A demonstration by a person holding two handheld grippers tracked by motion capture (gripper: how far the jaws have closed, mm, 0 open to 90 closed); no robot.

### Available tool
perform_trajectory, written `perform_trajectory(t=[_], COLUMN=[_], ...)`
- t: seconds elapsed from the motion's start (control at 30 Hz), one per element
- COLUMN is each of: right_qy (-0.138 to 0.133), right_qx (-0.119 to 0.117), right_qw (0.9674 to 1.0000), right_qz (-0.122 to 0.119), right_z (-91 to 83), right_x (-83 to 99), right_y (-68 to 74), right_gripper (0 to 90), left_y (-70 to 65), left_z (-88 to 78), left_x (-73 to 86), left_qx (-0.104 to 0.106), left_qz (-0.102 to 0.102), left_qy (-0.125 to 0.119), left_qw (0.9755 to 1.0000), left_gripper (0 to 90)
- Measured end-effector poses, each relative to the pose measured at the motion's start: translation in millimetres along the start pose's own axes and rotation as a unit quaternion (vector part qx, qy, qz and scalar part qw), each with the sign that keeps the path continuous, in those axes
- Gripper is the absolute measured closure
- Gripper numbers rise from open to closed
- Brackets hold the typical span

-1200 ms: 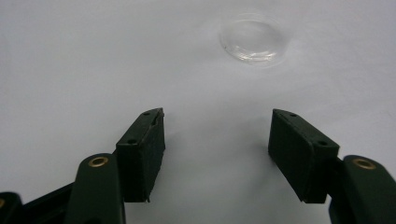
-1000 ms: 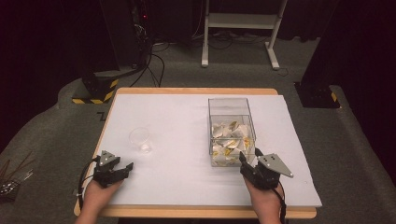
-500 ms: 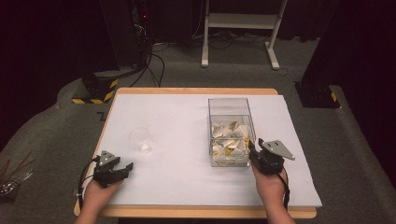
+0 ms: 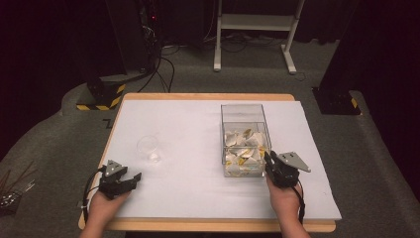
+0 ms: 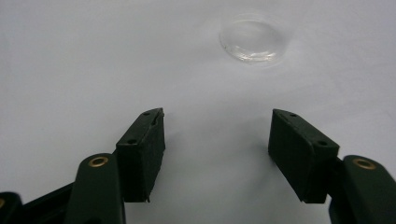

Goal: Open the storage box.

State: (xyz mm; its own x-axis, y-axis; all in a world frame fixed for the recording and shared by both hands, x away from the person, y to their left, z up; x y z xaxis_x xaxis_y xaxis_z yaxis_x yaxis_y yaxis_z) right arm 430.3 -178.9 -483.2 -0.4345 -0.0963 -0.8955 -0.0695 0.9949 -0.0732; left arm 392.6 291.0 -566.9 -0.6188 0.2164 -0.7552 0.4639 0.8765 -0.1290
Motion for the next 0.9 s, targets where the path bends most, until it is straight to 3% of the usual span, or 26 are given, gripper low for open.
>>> perform_trajectory(t=[0.23, 0.9], right_qy=[0.009, 0.002], right_qx=[-0.005, -0.008], right_qw=[0.9999, 1.0000], right_qz=[0.005, -0.005], right_z=[-1.6, -15.2], right_x=[6.5, 15.4], right_y=[0.4, -1.2], right_gripper=[79.5, 82.3], left_y=[-0.2, -0.4], left_z=[0.1, 0.3], left_x=[0.0, 0.0], left_qx=[0.000, 0.000], left_qz=[-0.001, -0.002], left_qy=[0.000, -0.001], left_qw=[1.0000, 1.0000], left_gripper=[36.4, 36.4])
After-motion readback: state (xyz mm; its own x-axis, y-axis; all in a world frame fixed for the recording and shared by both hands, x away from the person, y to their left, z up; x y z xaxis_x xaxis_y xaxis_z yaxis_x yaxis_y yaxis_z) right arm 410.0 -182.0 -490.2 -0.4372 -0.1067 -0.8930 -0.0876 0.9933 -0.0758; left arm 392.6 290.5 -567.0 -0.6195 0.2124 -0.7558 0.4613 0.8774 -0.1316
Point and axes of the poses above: each handheld gripper's, and its own axes: z roughly forward along the jaws, x roughly out of its underside, y roughly to its left, the point moved 9 cm from there along z, roughly forward along the jaws, and after that the axes turned 11 degrees about x, right-handed, at the moved point
